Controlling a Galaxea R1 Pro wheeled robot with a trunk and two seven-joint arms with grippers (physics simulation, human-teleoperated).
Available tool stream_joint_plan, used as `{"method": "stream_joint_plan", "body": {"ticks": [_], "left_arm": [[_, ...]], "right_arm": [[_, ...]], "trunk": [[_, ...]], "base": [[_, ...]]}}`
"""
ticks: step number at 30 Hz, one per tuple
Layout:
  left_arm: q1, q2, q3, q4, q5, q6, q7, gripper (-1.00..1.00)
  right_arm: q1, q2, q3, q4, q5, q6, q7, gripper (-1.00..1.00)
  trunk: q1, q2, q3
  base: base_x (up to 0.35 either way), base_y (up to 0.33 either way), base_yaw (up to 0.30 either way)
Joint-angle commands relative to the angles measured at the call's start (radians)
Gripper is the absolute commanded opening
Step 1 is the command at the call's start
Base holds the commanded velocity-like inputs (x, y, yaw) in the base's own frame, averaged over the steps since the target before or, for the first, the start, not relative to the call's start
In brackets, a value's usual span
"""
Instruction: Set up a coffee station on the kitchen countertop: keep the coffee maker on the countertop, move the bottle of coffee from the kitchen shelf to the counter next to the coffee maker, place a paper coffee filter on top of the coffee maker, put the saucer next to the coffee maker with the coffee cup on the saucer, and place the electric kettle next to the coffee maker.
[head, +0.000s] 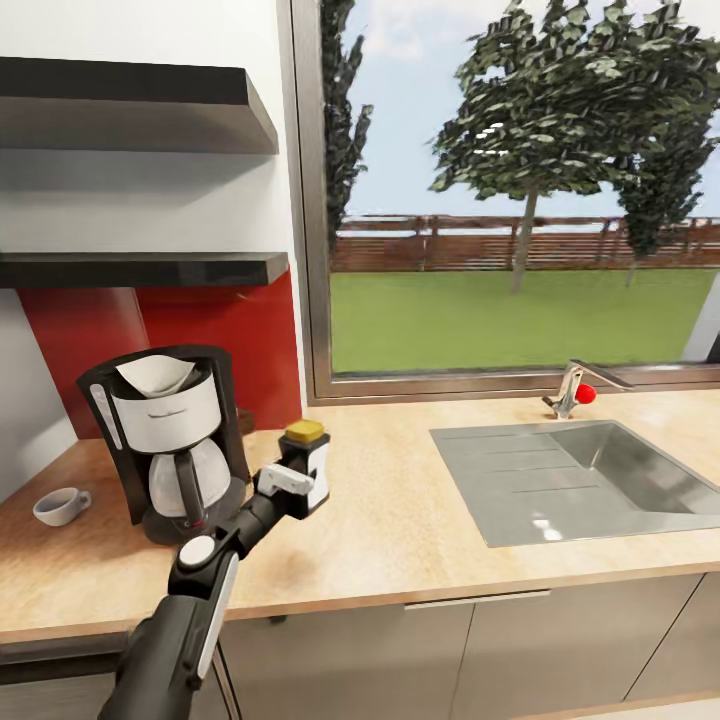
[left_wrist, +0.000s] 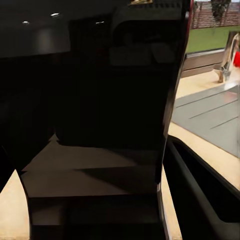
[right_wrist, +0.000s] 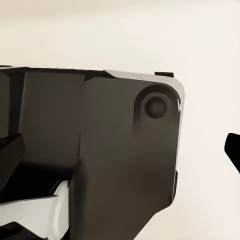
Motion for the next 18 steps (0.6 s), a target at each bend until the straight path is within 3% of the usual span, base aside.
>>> {"method": "stream_joint_plan", "body": {"ticks": [1,9,13,16,18], "left_arm": [[0.016,-0.001,0.004,-0.001,-0.004,-0.018,-0.009,-1.0],[0.088,0.004,0.024,0.013,-0.006,-0.087,-0.008,-1.0],[0.1,0.005,0.093,0.037,-0.006,-0.121,-0.008,-1.0],[0.104,0.005,0.168,0.099,-0.006,-0.17,-0.009,-1.0],[0.105,0.006,0.193,0.136,-0.007,-0.208,-0.009,-1.0]], "right_arm": [[0.0,0.0,-0.001,0.001,0.0,-0.003,0.004,1.0],[0.0,-0.001,-0.001,0.001,0.0,-0.003,0.004,1.0],[0.0,-0.001,-0.001,0.0,0.0,-0.003,0.004,1.0],[0.0,-0.001,-0.001,0.0,0.0,-0.004,0.004,1.0],[0.0,-0.001,-0.001,0.0,0.0,-0.004,0.004,1.0]], "trunk": [[0.0,-0.001,0.0],[0.0,-0.001,0.0],[0.0,-0.001,0.0],[0.0,-0.001,0.0],[0.0,-0.001,0.0]], "base": [[0.0,0.0,0.0],[0.0,0.0,0.0],[0.0,0.0,0.0],[0.0,0.0,0.0],[0.0,0.0,0.0]]}}
